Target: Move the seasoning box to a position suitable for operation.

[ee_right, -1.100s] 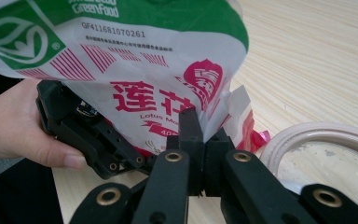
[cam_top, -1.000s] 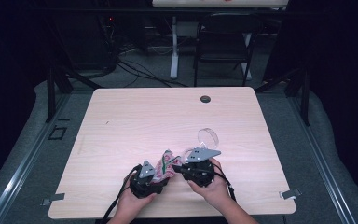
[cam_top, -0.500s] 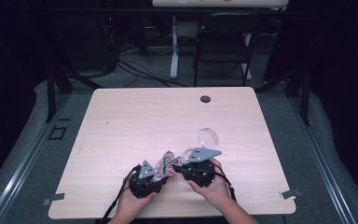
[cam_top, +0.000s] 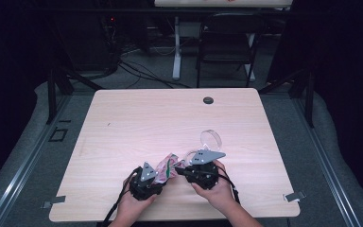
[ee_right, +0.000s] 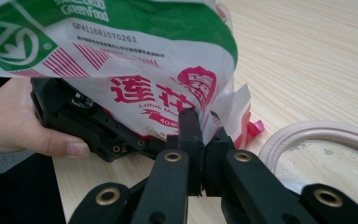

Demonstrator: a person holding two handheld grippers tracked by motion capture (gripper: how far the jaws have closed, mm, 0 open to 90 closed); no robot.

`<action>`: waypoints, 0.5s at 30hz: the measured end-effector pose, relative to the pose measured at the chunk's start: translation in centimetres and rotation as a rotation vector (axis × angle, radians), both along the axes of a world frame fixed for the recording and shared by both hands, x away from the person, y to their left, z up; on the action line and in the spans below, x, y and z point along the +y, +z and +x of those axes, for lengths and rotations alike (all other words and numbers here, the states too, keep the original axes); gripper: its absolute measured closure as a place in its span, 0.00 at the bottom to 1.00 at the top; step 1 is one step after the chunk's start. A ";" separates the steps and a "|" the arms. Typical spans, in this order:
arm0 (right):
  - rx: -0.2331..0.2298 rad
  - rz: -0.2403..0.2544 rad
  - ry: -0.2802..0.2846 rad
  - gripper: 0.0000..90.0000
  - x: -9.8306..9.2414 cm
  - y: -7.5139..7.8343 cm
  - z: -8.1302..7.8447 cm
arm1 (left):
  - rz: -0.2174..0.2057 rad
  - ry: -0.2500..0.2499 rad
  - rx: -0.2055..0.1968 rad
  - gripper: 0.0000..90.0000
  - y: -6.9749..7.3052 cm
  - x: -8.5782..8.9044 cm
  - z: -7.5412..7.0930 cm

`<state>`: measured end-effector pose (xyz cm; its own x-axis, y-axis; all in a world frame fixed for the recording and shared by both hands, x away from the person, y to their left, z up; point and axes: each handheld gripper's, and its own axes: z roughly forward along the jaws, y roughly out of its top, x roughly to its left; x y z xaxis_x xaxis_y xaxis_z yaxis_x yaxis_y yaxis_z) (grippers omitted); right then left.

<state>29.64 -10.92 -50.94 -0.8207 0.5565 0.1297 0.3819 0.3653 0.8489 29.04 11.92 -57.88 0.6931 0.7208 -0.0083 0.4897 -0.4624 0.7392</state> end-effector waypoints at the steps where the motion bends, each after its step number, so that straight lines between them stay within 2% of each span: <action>1: 0.000 0.001 0.002 0.99 0.0 0.0 0.0 | 0.004 0.000 -0.001 0.65 0.1 0.0 0.0; 7: 0.000 0.022 0.013 0.95 -0.2 0.1 0.0 | 0.031 0.024 -0.040 0.65 0.6 0.4 -0.1; 13: -0.001 0.025 0.012 0.82 -0.3 0.0 0.1 | 0.059 0.042 -0.089 0.66 1.0 0.6 -0.3; 15: -0.002 0.028 0.014 0.80 -0.3 0.1 0.0 | 0.061 0.046 -0.090 0.66 1.1 0.7 -0.2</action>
